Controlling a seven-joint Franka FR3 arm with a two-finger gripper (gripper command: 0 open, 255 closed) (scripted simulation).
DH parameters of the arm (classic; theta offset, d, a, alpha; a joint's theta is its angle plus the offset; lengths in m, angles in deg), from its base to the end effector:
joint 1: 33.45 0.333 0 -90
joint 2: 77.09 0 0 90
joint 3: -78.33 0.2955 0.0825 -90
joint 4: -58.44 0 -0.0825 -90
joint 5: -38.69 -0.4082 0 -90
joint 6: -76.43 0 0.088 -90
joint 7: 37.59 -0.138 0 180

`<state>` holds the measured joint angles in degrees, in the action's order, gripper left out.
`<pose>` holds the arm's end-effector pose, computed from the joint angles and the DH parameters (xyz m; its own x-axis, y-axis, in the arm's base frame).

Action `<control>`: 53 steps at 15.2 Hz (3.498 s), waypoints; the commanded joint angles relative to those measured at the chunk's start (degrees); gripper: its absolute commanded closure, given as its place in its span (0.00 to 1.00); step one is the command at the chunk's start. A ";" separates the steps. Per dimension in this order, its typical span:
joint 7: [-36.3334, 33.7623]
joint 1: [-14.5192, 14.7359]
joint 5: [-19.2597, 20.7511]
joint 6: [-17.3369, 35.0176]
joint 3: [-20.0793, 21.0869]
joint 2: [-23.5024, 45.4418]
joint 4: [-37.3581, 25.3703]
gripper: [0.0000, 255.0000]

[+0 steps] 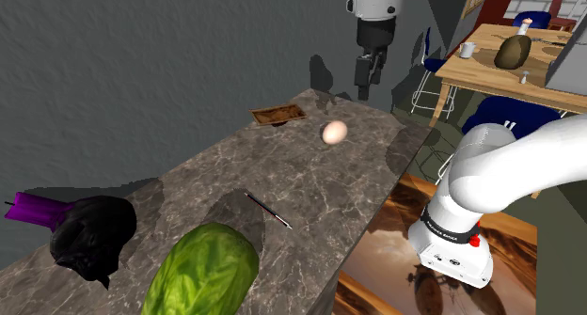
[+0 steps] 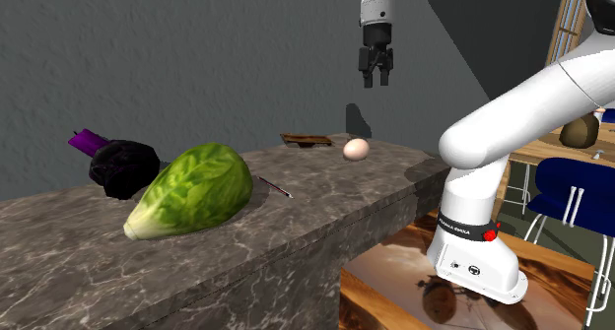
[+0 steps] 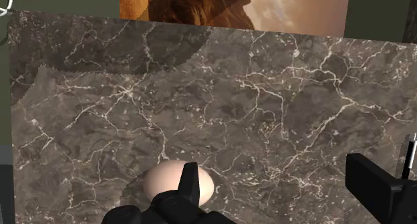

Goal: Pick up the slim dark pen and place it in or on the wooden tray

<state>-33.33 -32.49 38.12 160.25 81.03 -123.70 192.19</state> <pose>0.3247 0.0251 0.5555 0.9907 0.1221 -0.0601 0.1235 -0.9921 0.0199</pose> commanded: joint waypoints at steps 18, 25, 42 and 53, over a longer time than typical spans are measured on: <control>-22.43 4.96 -16.24 24.69 19.97 7.99 13.57 0.00; -31.97 4.88 -19.21 37.30 29.58 19.74 12.23 0.00; -39.39 2.81 -16.58 51.12 37.10 32.50 12.55 0.00; -39.19 2.88 -16.75 50.76 36.93 32.13 12.53 1.00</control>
<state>-72.57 -29.76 21.50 210.94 117.79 -91.70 204.69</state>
